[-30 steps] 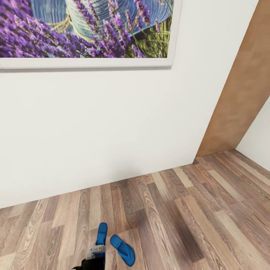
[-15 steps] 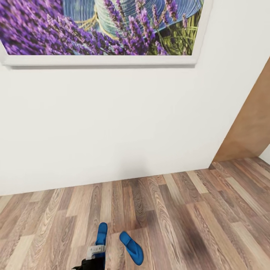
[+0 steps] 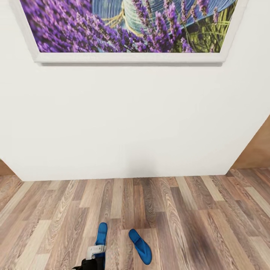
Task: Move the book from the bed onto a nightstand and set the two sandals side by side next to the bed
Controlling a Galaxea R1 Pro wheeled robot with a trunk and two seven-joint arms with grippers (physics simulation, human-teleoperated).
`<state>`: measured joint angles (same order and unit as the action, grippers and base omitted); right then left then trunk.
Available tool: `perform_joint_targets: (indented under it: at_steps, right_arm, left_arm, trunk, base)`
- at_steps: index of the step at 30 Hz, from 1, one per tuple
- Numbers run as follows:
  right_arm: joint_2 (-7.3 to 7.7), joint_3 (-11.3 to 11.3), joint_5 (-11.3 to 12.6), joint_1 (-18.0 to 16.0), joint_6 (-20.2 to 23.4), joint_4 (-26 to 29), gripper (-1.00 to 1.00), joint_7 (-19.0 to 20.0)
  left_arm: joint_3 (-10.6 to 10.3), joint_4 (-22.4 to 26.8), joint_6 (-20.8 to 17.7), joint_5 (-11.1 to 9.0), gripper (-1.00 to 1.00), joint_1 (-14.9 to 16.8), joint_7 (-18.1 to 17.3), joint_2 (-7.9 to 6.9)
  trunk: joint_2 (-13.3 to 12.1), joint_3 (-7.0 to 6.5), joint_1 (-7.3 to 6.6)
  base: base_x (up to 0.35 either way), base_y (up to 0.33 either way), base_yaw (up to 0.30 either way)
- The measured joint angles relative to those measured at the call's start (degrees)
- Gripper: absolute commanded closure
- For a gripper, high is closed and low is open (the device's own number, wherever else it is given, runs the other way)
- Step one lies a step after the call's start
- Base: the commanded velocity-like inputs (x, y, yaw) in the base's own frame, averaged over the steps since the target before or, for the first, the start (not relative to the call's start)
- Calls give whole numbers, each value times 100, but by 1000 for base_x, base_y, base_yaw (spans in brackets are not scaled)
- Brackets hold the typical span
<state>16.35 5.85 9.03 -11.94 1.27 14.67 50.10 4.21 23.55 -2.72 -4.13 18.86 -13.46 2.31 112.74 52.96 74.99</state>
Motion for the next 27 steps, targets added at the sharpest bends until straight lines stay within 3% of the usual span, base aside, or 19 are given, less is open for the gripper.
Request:
perform_joint_targets:
  at_steps: [27]
  right_arm:
    - [0, 0, 0, 0, 0, 2, -100, 0]
  left_arm:
    - [0, 0, -1, 0, 100, 0, 0, 0]
  trunk:
    - [0, 128, 0]
  base:
    - [0, 0, 257]
